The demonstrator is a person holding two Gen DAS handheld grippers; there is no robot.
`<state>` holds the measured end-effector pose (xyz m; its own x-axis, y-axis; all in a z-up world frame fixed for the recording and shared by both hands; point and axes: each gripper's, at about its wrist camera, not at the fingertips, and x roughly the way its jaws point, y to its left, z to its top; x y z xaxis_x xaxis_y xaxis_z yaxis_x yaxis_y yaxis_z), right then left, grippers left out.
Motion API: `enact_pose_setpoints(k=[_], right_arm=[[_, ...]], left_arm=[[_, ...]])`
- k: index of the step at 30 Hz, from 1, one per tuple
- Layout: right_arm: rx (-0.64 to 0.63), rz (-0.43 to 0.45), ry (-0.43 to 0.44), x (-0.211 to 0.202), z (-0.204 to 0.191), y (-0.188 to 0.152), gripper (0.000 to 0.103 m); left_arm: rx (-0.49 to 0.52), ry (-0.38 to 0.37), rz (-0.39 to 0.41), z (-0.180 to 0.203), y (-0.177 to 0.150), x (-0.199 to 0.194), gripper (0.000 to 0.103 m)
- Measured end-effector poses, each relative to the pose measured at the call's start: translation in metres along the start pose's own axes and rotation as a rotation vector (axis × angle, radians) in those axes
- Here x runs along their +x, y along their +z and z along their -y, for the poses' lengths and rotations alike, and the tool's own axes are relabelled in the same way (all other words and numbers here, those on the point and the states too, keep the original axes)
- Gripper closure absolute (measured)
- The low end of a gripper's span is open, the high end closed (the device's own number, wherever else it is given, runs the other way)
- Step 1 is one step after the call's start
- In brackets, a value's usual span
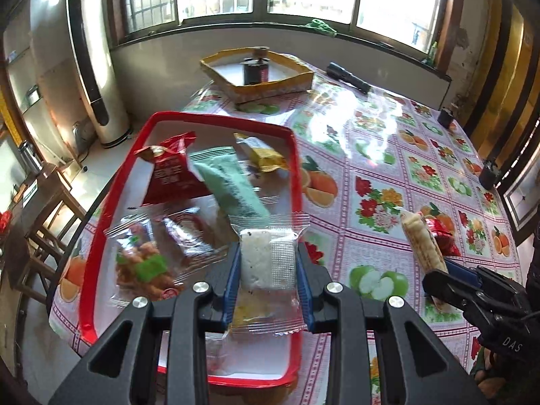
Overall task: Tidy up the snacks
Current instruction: 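Release the white packet into the tray with the left tool while the right tool drops the cake packet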
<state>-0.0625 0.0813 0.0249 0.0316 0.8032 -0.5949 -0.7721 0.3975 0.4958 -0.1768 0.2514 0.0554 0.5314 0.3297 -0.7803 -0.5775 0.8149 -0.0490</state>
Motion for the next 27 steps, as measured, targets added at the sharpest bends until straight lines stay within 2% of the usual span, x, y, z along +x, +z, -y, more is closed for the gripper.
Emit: enact_pose_setpoints(k=[9, 16, 27], right_arm=[[-0.030, -0.039, 0.042, 0.021, -0.020, 0.001, 0.068], [-0.113, -0.101, 0.112, 0.055, -0.060, -0.002, 0.068], [-0.206, -0.189, 0.080, 0.109, -0.087, -0.015, 0.068]], left_arm=[[-0.065, 0.043, 0.008, -0.040, -0.005, -0.008, 0.073], [-0.119, 0.090, 0.025, -0.070, -0.007, -0.014, 0.073], [-0.138, 0.121, -0.026, -0.086, -0.021, 0.009, 0.073]])
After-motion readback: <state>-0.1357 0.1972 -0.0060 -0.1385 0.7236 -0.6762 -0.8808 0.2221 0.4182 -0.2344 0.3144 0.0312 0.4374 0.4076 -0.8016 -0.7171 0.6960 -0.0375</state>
